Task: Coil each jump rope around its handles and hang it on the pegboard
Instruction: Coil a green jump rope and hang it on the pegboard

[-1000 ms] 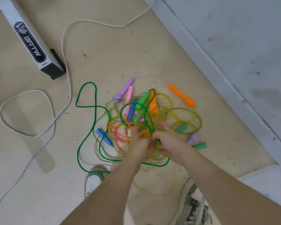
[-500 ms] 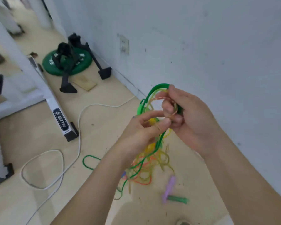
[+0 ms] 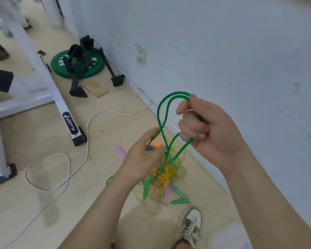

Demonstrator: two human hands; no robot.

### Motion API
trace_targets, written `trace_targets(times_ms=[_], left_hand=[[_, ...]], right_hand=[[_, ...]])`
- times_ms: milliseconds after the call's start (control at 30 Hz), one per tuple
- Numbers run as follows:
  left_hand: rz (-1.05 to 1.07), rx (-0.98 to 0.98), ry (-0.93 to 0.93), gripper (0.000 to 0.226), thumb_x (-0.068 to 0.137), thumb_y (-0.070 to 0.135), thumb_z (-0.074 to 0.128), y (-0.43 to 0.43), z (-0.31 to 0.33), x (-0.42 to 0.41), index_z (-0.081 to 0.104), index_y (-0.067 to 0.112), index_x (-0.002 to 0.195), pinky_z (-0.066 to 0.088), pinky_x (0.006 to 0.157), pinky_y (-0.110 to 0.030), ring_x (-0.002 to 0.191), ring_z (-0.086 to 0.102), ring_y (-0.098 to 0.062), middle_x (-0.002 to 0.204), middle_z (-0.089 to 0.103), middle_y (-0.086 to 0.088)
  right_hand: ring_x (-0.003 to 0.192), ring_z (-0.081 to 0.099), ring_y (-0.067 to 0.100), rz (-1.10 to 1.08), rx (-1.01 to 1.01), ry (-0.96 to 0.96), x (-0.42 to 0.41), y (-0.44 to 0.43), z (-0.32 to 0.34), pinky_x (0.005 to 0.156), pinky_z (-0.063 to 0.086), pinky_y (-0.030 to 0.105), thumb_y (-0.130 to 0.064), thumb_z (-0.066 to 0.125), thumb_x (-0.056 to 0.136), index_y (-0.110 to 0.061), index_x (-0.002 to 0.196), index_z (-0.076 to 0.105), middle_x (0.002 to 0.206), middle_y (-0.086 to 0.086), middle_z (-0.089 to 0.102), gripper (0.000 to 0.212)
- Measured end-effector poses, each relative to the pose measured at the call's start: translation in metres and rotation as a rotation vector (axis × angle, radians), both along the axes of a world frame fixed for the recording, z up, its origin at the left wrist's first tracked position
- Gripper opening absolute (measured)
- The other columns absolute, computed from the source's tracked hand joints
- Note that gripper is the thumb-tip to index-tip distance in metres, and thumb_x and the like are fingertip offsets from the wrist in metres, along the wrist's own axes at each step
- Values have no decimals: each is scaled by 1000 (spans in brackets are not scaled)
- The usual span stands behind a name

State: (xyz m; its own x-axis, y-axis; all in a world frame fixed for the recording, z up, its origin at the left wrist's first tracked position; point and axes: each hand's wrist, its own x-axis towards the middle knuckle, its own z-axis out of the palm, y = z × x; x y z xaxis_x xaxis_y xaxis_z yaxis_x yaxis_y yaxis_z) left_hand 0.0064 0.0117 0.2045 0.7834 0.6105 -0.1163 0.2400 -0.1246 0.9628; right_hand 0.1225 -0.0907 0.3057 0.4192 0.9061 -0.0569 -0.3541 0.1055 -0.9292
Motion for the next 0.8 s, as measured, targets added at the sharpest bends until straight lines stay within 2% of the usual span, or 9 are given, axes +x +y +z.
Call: trace_targets(times_ms=[67, 133, 300, 400, 467, 533, 600, 667, 800], left_hand=[[-8, 80, 114, 3, 89, 25, 64, 4, -14, 9, 65, 28, 90, 43, 60, -19, 66, 56, -8, 86, 63, 4], [46, 123, 204, 30, 94, 28, 55, 10, -24, 13, 61, 19, 66, 36, 56, -27, 57, 48, -15, 58, 54, 5], [112, -361, -10, 39, 99, 31, 43, 15, 6, 19, 66, 11, 75, 37, 52, -23, 45, 40, -15, 47, 46, -3], [109, -96, 219, 23, 82, 22, 60, 20, -9, 19, 66, 14, 102, 46, 69, -30, 65, 54, -18, 70, 60, -3], [92, 248, 374, 70, 68, 26, 64, 19, -18, 17, 45, 23, 135, 46, 90, -37, 101, 55, -21, 113, 59, -5], [56, 227, 216, 87, 66, 27, 69, 8, -15, 21, 28, 35, 144, 39, 100, -31, 124, 42, -14, 136, 44, 3], [-43, 123, 75, 62, 73, 34, 72, -1, -13, 26, 43, 45, 128, 36, 92, -15, 116, 45, 5, 125, 52, 18], [-68, 121, 59, 19, 82, 43, 65, 0, -15, 30, 63, 31, 97, 42, 79, -20, 88, 57, 4, 91, 65, 15], [76, -35, 44, 34, 89, 34, 57, 17, -4, 28, 54, 12, 63, 47, 67, -36, 68, 63, -25, 58, 57, -6]], right_hand=[[44, 12, 10, 94, 107, 177, 7, -2, -4, 48, 15, 25, -37, 42, 91, -17, 75, 69, 47, -8, 14, 37], [43, 14, 9, 61, 137, 297, 16, -5, -16, 47, 16, 23, -39, 41, 91, -17, 76, 68, 47, -7, 15, 37], [41, 23, 8, -286, -282, 207, 46, -13, -71, 55, 10, 30, -35, 44, 100, -18, 74, 64, 47, -8, 23, 36], [41, 23, 7, -212, -364, 167, 49, -21, -81, 59, 4, 33, -32, 43, 101, -17, 78, 61, 49, -8, 24, 33], [39, 23, 6, -49, -322, 189, 47, -21, -78, 52, 8, 28, -33, 46, 96, -14, 80, 63, 48, -8, 25, 30], [38, 23, 6, 128, -296, 191, 44, -19, -77, 45, 12, 25, -35, 48, 90, -11, 81, 65, 46, -7, 27, 31], [38, 23, 6, 257, -269, 151, 42, -16, -79, 44, 14, 25, -37, 52, 89, -9, 81, 67, 45, -7, 29, 33], [39, 24, 8, 234, -287, 99, 44, -11, -81, 44, 14, 26, -40, 56, 87, -8, 77, 68, 45, -6, 31, 35], [42, 27, 6, -84, -479, -357, 58, -9, -79, 43, 22, 17, -32, 70, 84, -14, 63, 64, 46, -7, 34, 28]])
